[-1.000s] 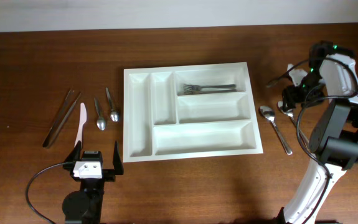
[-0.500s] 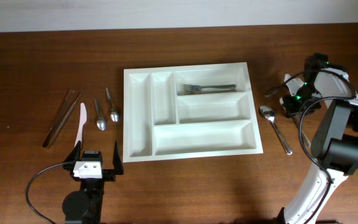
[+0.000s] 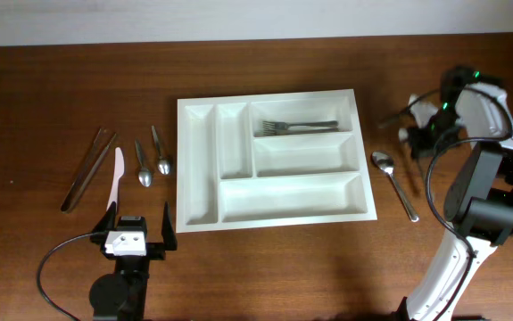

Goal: Pack container
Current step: 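Lower the right gripper onto the upper large spoon and grasp, then carry the spoon into the middle compartment and release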

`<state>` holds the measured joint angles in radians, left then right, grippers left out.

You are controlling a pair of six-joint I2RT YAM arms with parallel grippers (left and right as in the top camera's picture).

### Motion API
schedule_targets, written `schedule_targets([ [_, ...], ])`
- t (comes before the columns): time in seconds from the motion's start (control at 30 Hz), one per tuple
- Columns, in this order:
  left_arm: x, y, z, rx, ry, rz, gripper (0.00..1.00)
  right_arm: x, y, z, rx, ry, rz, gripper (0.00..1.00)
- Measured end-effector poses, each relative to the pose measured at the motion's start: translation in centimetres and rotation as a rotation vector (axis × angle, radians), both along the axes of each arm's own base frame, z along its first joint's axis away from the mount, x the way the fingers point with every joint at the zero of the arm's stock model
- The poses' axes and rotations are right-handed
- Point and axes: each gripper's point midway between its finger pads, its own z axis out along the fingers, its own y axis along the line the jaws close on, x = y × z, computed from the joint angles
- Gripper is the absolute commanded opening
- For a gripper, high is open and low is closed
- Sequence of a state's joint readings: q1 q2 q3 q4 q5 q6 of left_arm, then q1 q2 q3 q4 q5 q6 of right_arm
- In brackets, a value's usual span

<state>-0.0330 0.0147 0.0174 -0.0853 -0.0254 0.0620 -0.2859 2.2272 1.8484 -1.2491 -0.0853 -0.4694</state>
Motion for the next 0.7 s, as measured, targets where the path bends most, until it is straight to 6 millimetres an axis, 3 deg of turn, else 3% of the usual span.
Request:
schedule_targets([
  [0.17, 0.0, 0.0, 0.0, 0.000, 0.000, 0.000, 0.99, 5.2, 0.9, 8.4, -0.013, -0.215, 0.043, 0.04],
  [0.23, 0.0, 0.0, 0.0, 0.000, 0.000, 0.000, 0.99, 6.6, 2.8, 11.9, 0.003, -0.298, 0.104, 0.04],
  [0.33, 0.0, 0.0, 0.0, 0.000, 0.000, 0.000, 0.99, 7.5, 6.4, 15.3, 0.030, -0.386, 0.234, 0.04],
  [0.43, 0.0, 0.0, 0.0, 0.000, 0.000, 0.000, 0.99, 7.4, 11.1, 16.5, 0.064, -0.416, 0.406, 0.04],
  [0.6, 0.0, 0.0, 0.0, 0.000, 0.000, 0.000, 0.99, 6.2, 18.8, 16.3, 0.113, -0.419, 0.696, 0.04],
  [0.7, 0.0, 0.0, 0.0, 0.000, 0.000, 0.000, 0.99, 4.9, 22.5, 15.4, 0.134, -0.399, 0.863, 0.04],
])
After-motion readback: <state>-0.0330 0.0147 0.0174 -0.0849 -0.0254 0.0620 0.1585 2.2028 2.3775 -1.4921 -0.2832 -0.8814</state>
